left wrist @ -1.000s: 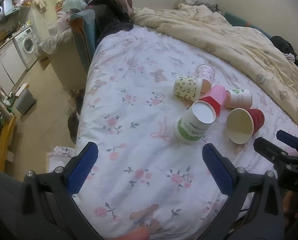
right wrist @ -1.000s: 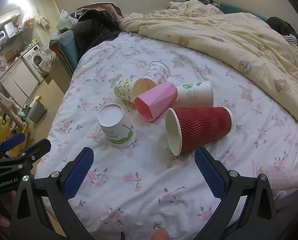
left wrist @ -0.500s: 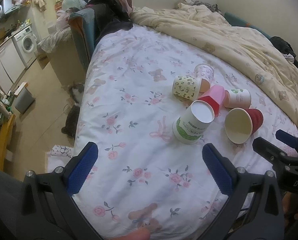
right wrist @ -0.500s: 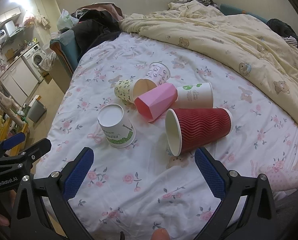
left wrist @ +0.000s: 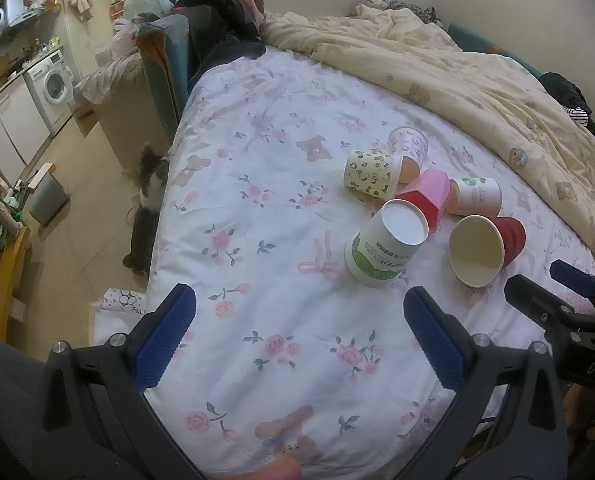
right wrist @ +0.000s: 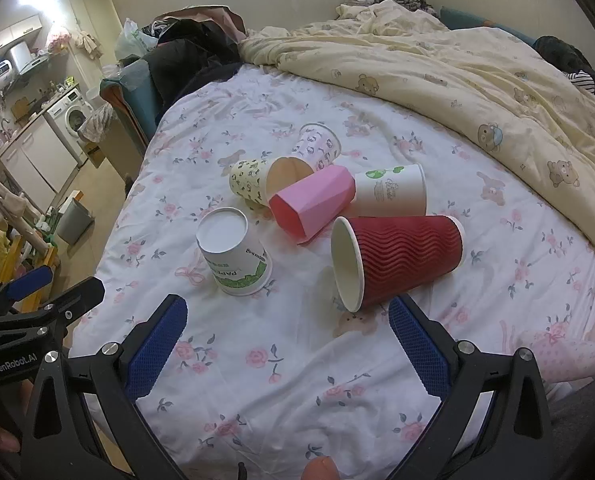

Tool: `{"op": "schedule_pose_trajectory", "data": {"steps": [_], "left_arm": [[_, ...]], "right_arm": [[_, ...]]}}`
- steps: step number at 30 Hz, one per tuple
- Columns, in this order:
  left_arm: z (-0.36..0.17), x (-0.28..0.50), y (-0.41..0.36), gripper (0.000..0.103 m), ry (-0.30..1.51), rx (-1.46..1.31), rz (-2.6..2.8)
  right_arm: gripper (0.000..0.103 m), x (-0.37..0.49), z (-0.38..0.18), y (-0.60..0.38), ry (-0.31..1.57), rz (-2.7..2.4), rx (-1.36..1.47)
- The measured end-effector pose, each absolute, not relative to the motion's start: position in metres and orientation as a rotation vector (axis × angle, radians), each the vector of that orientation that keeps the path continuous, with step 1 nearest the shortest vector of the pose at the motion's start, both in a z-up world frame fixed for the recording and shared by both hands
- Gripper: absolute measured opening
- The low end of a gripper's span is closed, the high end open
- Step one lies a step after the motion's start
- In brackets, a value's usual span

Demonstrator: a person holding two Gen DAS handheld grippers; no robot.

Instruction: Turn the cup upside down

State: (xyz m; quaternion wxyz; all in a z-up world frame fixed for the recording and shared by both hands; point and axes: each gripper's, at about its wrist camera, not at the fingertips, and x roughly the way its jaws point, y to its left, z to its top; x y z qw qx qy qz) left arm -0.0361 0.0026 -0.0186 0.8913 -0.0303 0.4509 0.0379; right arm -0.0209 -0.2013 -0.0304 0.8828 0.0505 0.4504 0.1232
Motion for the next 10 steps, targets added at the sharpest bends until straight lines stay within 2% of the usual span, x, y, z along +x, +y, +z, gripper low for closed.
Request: {"op": "schedule_pose_trajectory", "data": {"steps": [10], "left_arm": [[-0.0209, -0.0355, 0.0015, 0.103, 0.951, -0.080, 0.065]], "right_arm": [[0.103, -0.0200, -0.0304, -0.2015, 0.938, 0.261, 0.102]]}}
